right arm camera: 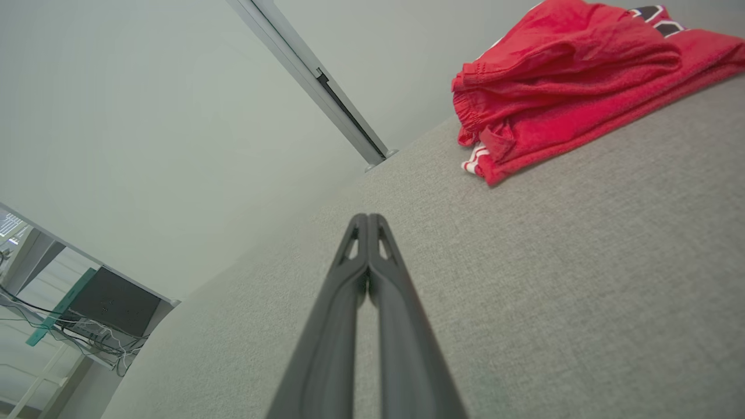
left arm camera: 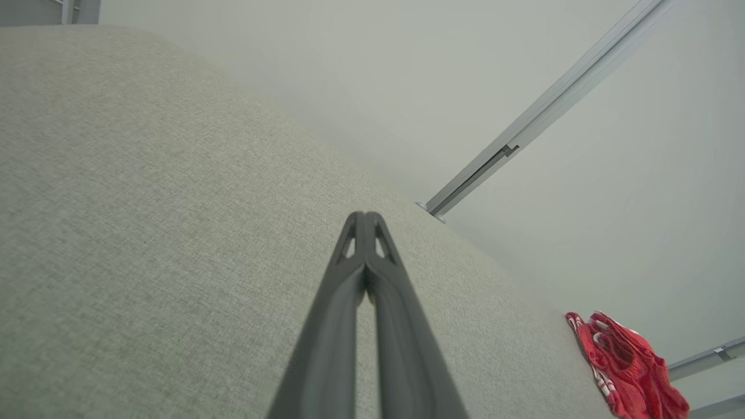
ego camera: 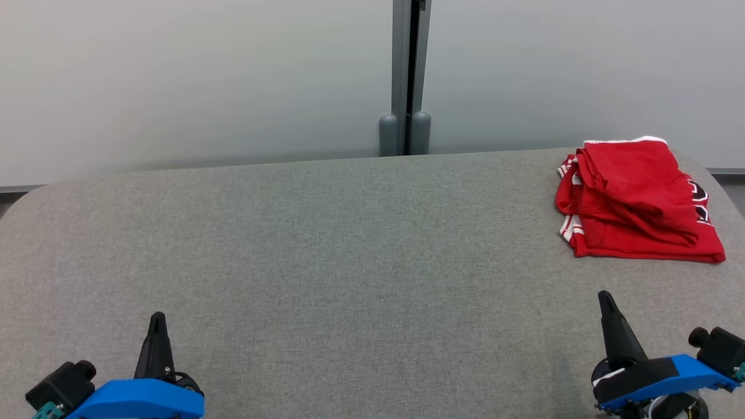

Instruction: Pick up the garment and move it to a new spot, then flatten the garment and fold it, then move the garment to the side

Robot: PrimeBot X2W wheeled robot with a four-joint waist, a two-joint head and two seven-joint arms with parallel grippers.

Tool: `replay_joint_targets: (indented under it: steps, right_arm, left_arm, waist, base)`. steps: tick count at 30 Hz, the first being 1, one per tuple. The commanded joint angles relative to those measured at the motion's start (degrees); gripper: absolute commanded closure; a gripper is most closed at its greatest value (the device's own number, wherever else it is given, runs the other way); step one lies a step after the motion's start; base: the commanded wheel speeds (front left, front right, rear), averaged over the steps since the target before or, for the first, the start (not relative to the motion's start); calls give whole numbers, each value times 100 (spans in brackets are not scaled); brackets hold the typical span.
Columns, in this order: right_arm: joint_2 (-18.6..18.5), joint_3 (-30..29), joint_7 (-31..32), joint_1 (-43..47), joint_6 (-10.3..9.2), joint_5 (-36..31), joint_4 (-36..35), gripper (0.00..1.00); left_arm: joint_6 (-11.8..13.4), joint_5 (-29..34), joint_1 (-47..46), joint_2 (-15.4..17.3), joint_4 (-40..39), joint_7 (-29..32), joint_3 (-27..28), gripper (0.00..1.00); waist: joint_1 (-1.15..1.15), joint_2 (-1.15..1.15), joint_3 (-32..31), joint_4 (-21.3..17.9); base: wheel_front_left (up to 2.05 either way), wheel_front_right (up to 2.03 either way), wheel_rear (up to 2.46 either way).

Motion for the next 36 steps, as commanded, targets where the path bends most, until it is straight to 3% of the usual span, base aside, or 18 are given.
replay_joint_targets:
  steps: [1, 36]
  right_arm:
    - [-32, -25, 42, -155, 0, 206, -81, 100]
    - [-45, -131, 447, -262, 1, 2618, -63, 100]
  left_arm:
    - [-25, -173, -199, 12, -60, 33, 30, 100]
    - [-278, -2432, -461, -147, 47, 526, 300, 100]
  waist:
    - [0, 0, 0, 2]
    - [0, 0, 11, 59]
  base:
    - [0, 0, 0]
    - [0, 0, 0]
